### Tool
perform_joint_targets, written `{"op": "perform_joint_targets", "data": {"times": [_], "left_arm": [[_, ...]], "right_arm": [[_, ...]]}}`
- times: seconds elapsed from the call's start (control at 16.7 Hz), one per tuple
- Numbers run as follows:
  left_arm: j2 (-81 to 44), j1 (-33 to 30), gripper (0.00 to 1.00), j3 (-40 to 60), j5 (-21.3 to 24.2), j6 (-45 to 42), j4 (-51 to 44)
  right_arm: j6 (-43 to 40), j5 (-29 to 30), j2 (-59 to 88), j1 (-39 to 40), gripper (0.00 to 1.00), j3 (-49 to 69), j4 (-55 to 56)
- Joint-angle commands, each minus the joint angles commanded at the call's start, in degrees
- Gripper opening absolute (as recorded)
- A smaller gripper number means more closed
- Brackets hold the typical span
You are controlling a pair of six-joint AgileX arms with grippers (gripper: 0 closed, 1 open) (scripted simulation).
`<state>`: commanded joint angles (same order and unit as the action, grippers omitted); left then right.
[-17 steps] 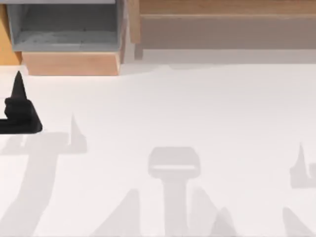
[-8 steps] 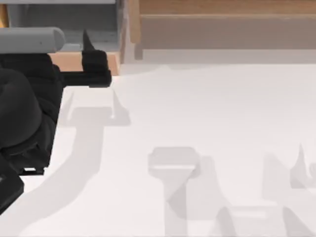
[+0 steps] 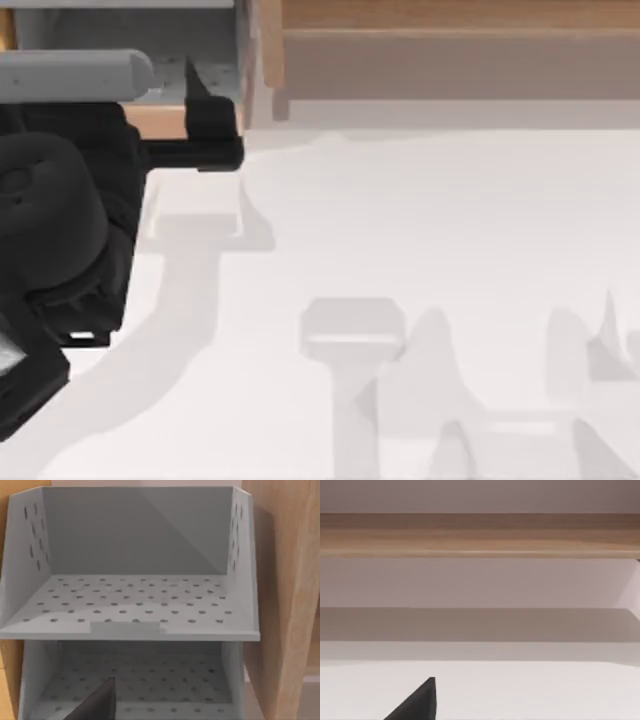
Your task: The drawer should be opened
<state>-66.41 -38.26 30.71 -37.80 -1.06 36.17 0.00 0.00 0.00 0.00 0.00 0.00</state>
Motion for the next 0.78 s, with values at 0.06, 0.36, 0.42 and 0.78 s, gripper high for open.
{"op": "perform_joint_targets", "data": {"times": [0.06,0.36,0.42,0.78], "left_arm": [[-0.6,0.5,1.0,0.1,0.5,-0.5,0.1],[-11.0,10.4,1.0,5.5,8.9,-10.8,5.4],[-14.1,13.4,1.0,7.8,11.8,-14.5,7.5],[-32.6,27.8,1.0,16.8,28.3,-43.5,17.6]], "right_arm": [[0.0,0.0,0.0,0.0,1.0,0.0,0.0],[0.0,0.0,0.0,0.0,1.0,0.0,0.0],[0.0,0.0,0.0,0.0,1.0,0.0,0.0],[0.0,0.0,0.0,0.0,1.0,0.0,0.0]]}}
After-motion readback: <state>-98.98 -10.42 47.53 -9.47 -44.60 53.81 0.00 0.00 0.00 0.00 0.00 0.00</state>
